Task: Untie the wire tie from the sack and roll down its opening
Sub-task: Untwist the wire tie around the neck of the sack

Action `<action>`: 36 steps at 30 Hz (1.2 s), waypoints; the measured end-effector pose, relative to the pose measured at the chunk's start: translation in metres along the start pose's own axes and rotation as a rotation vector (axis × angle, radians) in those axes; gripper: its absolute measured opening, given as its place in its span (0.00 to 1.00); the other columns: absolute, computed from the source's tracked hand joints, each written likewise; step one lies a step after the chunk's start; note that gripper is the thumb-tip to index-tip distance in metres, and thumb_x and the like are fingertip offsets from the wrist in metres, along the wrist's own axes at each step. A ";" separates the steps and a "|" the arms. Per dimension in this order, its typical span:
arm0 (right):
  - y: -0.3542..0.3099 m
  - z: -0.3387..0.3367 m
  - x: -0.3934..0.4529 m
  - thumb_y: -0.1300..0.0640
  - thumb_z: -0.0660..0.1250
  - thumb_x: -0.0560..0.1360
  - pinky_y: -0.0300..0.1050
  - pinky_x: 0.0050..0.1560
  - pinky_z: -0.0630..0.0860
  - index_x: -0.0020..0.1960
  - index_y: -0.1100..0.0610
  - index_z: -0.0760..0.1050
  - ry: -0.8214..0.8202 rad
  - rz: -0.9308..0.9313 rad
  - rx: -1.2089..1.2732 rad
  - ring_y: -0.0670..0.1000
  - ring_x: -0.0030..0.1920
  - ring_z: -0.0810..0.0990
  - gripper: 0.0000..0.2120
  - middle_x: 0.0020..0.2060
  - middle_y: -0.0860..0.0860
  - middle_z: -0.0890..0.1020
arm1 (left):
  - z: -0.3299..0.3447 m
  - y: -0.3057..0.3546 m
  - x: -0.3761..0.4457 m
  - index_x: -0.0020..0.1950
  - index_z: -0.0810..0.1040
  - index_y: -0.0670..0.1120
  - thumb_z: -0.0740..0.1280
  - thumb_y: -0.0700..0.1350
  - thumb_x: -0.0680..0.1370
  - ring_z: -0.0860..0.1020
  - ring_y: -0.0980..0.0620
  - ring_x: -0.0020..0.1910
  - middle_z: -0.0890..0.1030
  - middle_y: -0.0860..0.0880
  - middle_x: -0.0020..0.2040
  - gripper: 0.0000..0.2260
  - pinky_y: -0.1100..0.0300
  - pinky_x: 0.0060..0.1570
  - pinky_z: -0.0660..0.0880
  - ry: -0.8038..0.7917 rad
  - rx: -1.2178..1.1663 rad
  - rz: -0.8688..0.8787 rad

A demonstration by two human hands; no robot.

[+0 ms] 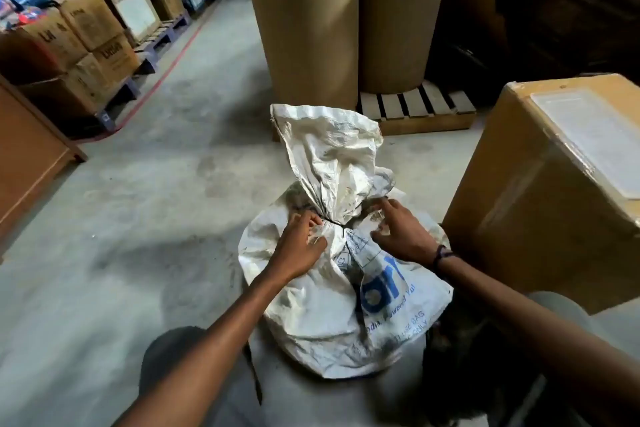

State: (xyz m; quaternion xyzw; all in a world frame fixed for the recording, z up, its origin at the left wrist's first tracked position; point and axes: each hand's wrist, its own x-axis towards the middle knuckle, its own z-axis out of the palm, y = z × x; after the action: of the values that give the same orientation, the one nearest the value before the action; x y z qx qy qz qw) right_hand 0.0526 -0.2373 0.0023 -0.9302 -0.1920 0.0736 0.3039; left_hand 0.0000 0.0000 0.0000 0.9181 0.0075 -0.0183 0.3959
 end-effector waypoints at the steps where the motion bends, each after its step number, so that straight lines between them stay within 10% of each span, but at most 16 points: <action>1: 0.009 0.008 0.019 0.56 0.71 0.75 0.54 0.57 0.81 0.76 0.53 0.67 -0.007 0.015 0.012 0.53 0.53 0.80 0.31 0.65 0.55 0.76 | 0.005 -0.010 0.018 0.62 0.74 0.49 0.71 0.43 0.77 0.76 0.62 0.51 0.71 0.49 0.58 0.15 0.61 0.51 0.73 -0.020 0.006 0.003; 8: 0.041 0.048 0.121 0.62 0.67 0.78 0.43 0.56 0.74 0.81 0.58 0.61 -0.168 0.029 0.113 0.58 0.59 0.82 0.33 0.63 0.59 0.81 | 0.038 -0.039 0.106 0.75 0.66 0.64 0.74 0.45 0.74 0.76 0.48 0.63 0.65 0.50 0.64 0.33 0.57 0.65 0.73 -0.191 -0.004 -0.115; 18: 0.051 0.078 0.167 0.71 0.60 0.76 0.41 0.61 0.77 0.81 0.55 0.58 -0.290 -0.056 0.516 0.50 0.76 0.70 0.35 0.80 0.51 0.67 | 0.047 -0.071 0.143 0.75 0.71 0.60 0.77 0.54 0.75 0.77 0.45 0.64 0.65 0.49 0.62 0.30 0.58 0.66 0.74 0.068 0.032 -0.248; 25: 0.051 0.088 0.163 0.75 0.64 0.74 0.45 0.55 0.84 0.62 0.55 0.77 0.026 0.110 0.580 0.50 0.54 0.86 0.23 0.59 0.51 0.84 | 0.050 -0.086 0.147 0.61 0.78 0.54 0.71 0.66 0.75 0.75 0.42 0.63 0.72 0.46 0.59 0.21 0.50 0.61 0.74 0.211 0.057 -0.335; 36: 0.055 0.115 0.150 0.62 0.73 0.79 0.30 0.47 0.81 0.59 0.55 0.84 -0.003 0.176 0.461 0.43 0.51 0.87 0.10 0.54 0.48 0.88 | 0.064 -0.096 0.137 0.49 0.78 0.49 0.74 0.38 0.78 0.75 0.64 0.40 0.75 0.46 0.53 0.08 0.77 0.40 0.70 0.429 -0.022 -0.197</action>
State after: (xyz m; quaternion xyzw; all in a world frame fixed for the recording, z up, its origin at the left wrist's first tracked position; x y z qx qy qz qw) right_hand 0.1777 -0.1565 -0.1257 -0.8493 -0.0889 0.1427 0.5004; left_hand 0.1321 0.0194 -0.1193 0.8915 0.1811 0.1388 0.3913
